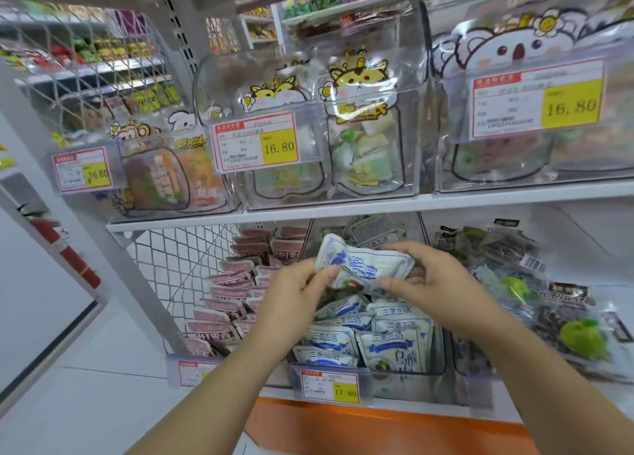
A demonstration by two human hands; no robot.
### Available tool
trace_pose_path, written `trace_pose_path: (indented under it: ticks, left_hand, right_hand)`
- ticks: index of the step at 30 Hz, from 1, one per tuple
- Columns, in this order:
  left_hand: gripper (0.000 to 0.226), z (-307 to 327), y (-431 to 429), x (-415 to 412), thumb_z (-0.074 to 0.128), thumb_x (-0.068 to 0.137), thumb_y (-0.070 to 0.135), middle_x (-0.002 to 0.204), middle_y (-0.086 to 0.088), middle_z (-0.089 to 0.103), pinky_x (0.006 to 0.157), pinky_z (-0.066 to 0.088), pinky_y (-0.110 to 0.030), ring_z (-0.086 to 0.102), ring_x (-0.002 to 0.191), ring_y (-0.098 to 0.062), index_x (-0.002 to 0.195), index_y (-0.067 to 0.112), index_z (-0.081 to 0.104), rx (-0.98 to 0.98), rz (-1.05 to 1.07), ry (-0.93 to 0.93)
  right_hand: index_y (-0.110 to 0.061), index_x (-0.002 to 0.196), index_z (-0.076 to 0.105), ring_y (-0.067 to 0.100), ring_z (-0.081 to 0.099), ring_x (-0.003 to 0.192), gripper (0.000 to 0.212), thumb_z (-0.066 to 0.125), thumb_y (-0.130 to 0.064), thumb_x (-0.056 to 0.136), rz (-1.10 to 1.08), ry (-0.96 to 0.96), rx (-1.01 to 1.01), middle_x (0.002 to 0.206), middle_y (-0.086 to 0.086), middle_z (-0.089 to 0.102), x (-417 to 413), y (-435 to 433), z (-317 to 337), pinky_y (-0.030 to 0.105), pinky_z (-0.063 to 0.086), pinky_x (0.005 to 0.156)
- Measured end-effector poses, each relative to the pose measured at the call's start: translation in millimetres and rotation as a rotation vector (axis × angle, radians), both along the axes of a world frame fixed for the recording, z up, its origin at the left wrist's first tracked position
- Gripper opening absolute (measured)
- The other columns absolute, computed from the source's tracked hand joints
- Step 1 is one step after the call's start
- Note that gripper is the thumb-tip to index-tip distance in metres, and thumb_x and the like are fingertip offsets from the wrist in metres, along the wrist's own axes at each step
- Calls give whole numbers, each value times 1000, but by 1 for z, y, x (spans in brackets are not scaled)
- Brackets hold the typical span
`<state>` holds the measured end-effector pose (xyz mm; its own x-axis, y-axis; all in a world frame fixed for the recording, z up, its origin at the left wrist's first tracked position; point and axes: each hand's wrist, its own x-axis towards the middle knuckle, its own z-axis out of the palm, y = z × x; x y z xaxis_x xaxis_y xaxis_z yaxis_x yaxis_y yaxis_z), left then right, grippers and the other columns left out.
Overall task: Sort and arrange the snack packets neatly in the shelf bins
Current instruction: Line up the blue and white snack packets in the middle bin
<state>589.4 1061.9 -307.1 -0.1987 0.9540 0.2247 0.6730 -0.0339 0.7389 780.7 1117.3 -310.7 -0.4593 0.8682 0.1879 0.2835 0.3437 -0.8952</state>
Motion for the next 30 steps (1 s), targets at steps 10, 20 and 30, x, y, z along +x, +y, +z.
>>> trace_pose_path:
  ticks: [10, 20, 30]
  left_hand:
    - [16, -9, -18, 22, 53, 94, 21, 87, 13, 72, 80, 53, -23, 66, 84, -1, 101, 26, 66, 53, 128, -361]
    - [33, -13, -17, 3, 68, 83, 24, 98, 22, 68, 78, 49, -13, 62, 93, 7, 113, 31, 54, 100, 85, -416]
    - [34, -29, -5, -20, 72, 69, -4, 93, 1, 66, 72, 42, -27, 60, 88, -20, 97, 15, 67, 401, 113, 330]
  right_hand:
    - [-33, 85, 63, -9, 61, 65, 9, 64, -24, 86, -98, 260, -59, 72, -25, 68, -10, -5, 2, 9, 45, 56]
    - [-34, 94, 67, -5, 65, 84, 15, 63, -22, 86, -2, 221, -66, 93, -22, 71, -36, -11, -3, 10, 51, 69]
    - [-37, 127, 52, -2, 41, 105, 48, 69, -31, 82, 5, -468, 518, 110, -29, 49, -65, -20, 14, 18, 36, 90]
